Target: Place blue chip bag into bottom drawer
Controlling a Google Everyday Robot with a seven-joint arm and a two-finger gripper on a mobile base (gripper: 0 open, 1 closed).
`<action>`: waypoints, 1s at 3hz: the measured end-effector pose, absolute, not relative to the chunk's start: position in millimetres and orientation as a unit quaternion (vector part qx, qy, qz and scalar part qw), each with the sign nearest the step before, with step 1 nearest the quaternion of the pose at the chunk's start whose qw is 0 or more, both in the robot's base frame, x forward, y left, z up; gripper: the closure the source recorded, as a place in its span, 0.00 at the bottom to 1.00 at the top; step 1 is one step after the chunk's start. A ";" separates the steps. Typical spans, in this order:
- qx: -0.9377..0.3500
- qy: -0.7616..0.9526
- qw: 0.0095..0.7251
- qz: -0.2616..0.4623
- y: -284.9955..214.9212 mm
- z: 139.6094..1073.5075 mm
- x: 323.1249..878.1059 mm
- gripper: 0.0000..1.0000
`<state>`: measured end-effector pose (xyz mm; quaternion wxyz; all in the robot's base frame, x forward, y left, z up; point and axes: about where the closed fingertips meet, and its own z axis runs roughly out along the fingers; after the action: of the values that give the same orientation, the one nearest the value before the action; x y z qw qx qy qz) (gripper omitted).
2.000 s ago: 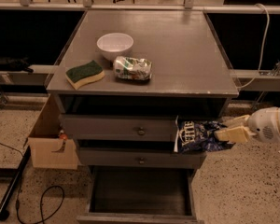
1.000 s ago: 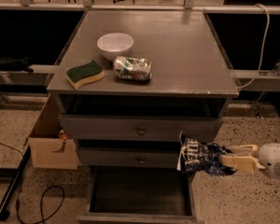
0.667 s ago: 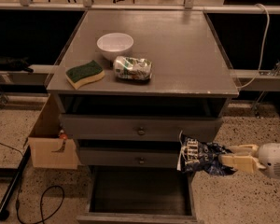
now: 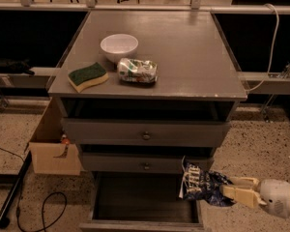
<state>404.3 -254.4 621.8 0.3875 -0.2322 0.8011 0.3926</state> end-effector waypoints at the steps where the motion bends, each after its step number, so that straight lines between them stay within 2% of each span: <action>1: -0.232 0.804 0.367 0.406 -242.0 577.9 410.8 1.00; 3: -0.221 0.802 0.375 0.409 -239.2 571.4 412.1 1.00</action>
Offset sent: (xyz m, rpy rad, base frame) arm 0.0204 0.0190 -0.0605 -0.0235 0.0594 0.0538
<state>412.1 -239.2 571.4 0.3745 -0.2213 0.8021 0.4091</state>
